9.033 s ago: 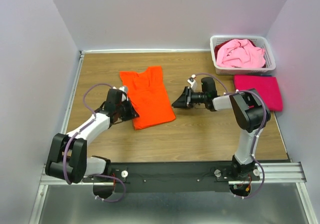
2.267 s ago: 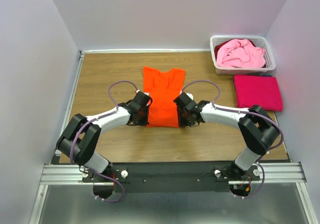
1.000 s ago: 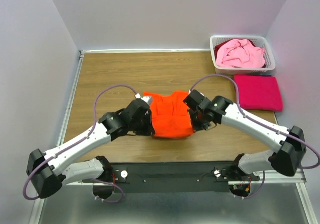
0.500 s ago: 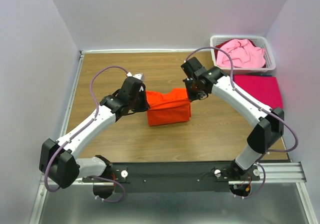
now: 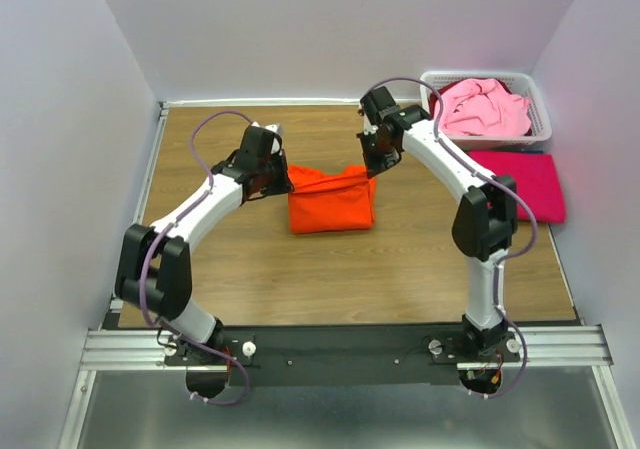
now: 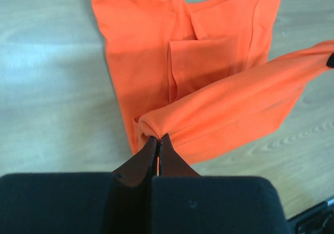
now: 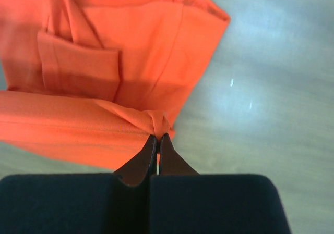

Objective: Fold and stack the t-shirts
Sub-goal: Fold the tshirt

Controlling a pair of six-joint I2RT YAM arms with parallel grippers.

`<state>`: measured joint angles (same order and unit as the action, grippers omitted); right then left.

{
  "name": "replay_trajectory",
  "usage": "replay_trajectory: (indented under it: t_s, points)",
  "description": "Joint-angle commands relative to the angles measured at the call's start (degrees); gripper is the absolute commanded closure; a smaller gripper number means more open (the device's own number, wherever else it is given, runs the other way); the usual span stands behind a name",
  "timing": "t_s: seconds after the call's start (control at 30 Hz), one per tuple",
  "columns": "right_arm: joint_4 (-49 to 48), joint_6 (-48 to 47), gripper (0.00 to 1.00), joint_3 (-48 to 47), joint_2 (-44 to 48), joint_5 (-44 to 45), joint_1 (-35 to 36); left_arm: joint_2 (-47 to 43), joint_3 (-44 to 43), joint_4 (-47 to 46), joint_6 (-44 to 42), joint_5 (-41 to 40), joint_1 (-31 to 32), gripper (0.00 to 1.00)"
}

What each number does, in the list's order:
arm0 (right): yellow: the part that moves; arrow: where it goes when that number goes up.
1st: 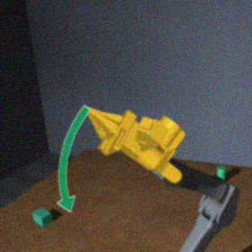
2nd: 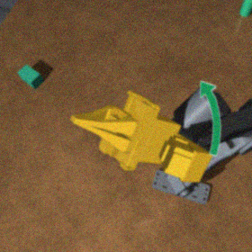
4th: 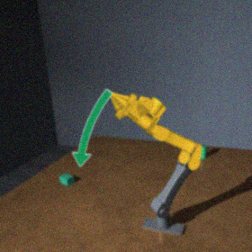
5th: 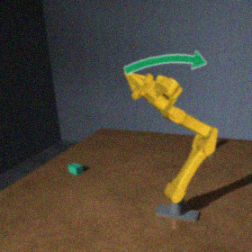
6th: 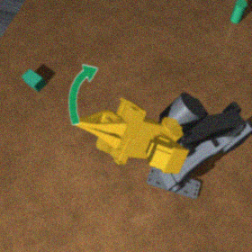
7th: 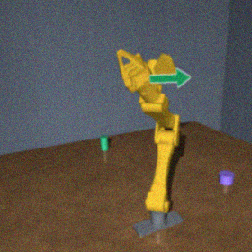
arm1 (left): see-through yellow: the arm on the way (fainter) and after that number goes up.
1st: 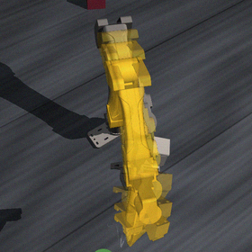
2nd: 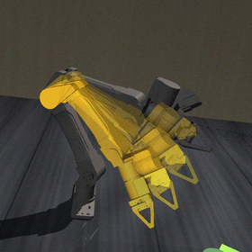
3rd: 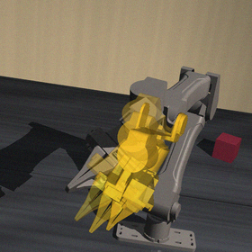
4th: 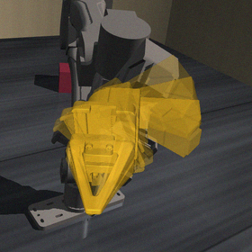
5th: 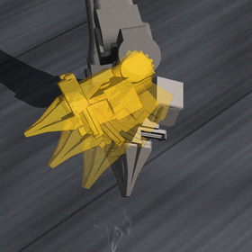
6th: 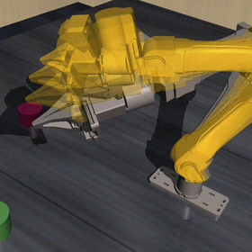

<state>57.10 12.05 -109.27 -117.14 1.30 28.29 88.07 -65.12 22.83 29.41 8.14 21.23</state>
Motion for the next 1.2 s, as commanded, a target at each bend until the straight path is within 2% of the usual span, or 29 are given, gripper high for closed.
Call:
replay_trajectory:
  t_s: [0.0, 0.17, 0.3, 0.43, 0.6, 0.8, 0.83, 0.97, 1.07, 1.17]
  points:
    - [0.6, -3.5, 0.99, -6.6, -6.4, -0.9, -4.6, 6.2, -5.0, -0.7, -5.1, 0.1, -2.2, 1.0]
    - [0.1, -4.1, 0.99, -6.6, -9.0, -2.9, -5.5, 10.7, -7.9, -1.8, -7.4, 1.6, -2.3, 1.0]
    - [-1.0, -4.3, 0.99, -2.9, -5.5, -6.8, -5.4, 9.1, -8.0, -2.3, -8.8, 4.3, -2.0, 1.0]
    - [-5.7, -4.0, 0.99, 11.0, 3.6, -13.8, -5.4, 2.2, -1.2, -1.0, -8.8, 5.0, -0.6, 1.0]
    - [-6.0, -3.5, 0.99, 25.3, 14.8, -21.9, -5.4, -10.2, 8.9, 4.5, -5.5, 5.8, 2.1, 1.0]
    - [-6.1, -0.8, 0.99, 44.5, 28.4, -28.2, -4.1, -22.4, 19.6, 9.2, 1.2, 8.3, 11.3, 1.0]
    - [-6.1, -0.2, 0.99, 46.9, 31.7, -29.3, -3.5, -25.0, 21.9, 9.4, 4.0, 8.6, 14.1, 1.0]
    - [-4.7, 2.3, 0.99, 55.8, 38.1, -30.5, -1.4, -30.5, 26.5, 10.6, 11.7, 10.8, 18.7, 1.0]
    - [-2.4, 4.6, 0.99, 60.3, 44.9, -32.2, -0.3, -37.7, 28.4, 11.2, 19.2, 11.5, 25.9, 1.0]
    - [1.7, 6.2, 0.99, 63.4, 49.6, -33.2, 1.3, -40.7, 29.4, 12.1, 25.6, 10.4, 35.7, 1.0]
